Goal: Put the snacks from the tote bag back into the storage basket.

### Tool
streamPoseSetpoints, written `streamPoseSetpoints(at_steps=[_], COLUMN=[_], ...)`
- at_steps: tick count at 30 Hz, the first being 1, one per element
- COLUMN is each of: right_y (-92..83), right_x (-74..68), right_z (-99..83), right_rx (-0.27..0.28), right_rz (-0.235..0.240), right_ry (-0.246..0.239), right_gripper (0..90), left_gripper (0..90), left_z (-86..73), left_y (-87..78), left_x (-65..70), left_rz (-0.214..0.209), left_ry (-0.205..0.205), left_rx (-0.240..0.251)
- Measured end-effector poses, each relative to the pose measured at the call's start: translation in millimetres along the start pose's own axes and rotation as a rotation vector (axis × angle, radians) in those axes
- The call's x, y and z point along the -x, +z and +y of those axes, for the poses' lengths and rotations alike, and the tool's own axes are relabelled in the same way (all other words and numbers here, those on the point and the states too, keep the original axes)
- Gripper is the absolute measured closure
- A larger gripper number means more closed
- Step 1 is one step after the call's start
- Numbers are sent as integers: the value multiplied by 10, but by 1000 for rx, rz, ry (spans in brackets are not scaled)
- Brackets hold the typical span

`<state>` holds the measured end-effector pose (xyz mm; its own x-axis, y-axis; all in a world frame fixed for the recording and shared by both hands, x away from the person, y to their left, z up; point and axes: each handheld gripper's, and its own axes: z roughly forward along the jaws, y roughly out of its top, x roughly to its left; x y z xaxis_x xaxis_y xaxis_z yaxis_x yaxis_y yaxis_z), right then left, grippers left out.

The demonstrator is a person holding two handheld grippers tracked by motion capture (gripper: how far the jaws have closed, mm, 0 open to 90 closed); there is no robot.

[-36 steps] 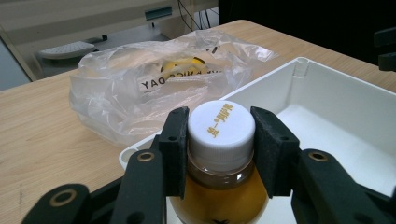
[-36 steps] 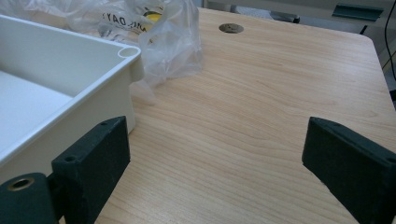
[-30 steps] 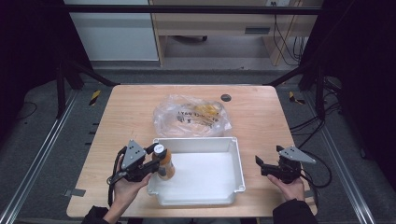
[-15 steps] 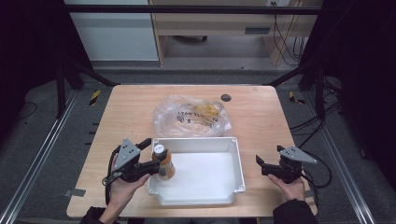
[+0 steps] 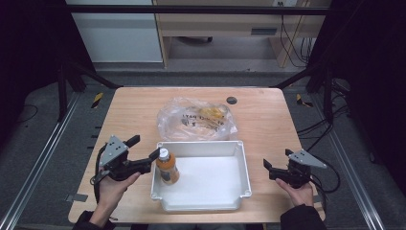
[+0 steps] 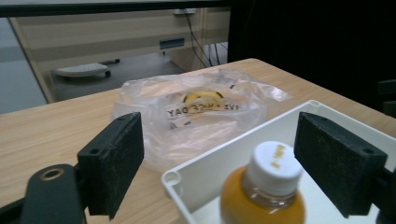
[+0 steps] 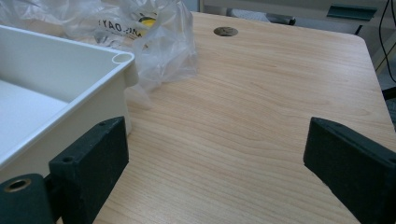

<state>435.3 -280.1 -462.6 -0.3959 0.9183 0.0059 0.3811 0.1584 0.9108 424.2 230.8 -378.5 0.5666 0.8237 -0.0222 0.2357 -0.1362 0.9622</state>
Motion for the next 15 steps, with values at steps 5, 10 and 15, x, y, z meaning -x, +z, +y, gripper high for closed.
streamPoseSetpoints(at_steps=[5, 10, 15], right_y=[-7, -9, -21], right_x=[0, 5, 28], right_z=[1, 2, -6], right_rx=[1, 3, 4], right_rz=[0, -7, -14], right_ry=[5, 3, 11], right_gripper=[69, 68, 67], left_gripper=[151, 158, 173], left_z=[-78, -185, -335], left_y=[-30, -27, -19], left_x=[-166, -280, -391], left_rz=[35, 70, 111], left_ry=[-26, -28, -35], left_rx=[-6, -17, -39])
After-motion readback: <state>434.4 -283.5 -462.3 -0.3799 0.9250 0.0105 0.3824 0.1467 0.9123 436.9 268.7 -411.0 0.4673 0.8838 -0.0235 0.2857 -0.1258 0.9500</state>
